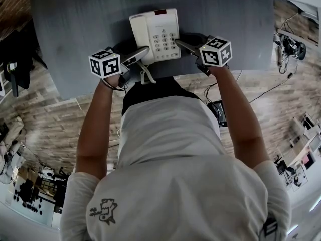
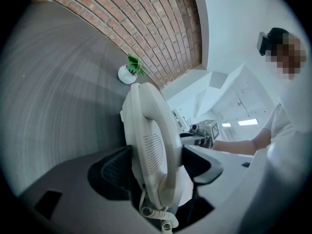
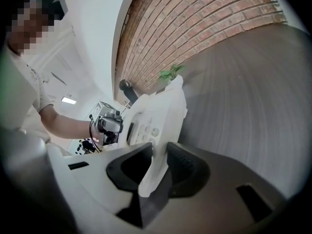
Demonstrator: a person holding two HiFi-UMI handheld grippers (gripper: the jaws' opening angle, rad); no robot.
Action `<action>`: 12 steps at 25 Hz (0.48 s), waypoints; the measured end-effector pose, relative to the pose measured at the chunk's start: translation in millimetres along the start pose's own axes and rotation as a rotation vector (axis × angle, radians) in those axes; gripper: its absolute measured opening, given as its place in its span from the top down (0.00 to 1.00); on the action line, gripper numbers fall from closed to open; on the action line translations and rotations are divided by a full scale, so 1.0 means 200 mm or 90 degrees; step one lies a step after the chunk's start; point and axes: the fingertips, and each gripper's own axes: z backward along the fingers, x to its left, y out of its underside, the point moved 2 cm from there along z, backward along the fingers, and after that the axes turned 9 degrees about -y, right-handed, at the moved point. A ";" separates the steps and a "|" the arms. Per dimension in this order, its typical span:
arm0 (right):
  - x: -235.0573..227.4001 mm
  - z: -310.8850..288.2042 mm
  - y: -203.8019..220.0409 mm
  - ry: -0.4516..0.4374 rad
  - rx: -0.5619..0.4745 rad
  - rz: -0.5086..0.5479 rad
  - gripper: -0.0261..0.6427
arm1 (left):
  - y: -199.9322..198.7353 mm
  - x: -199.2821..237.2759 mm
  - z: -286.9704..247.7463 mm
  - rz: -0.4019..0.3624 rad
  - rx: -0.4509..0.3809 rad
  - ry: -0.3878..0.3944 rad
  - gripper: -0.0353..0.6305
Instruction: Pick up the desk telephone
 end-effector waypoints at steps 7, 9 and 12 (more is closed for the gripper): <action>0.06 0.03 -0.02 0.005 -0.026 -0.011 0.83 | -0.02 -0.05 0.05 -0.001 -0.009 -0.002 0.44; 0.10 0.04 -0.02 0.005 -0.033 -0.007 0.83 | -0.02 -0.09 0.07 -0.004 -0.018 0.001 0.44; 0.14 0.08 -0.02 0.008 -0.042 0.004 0.84 | -0.02 -0.13 0.09 -0.013 -0.025 0.004 0.44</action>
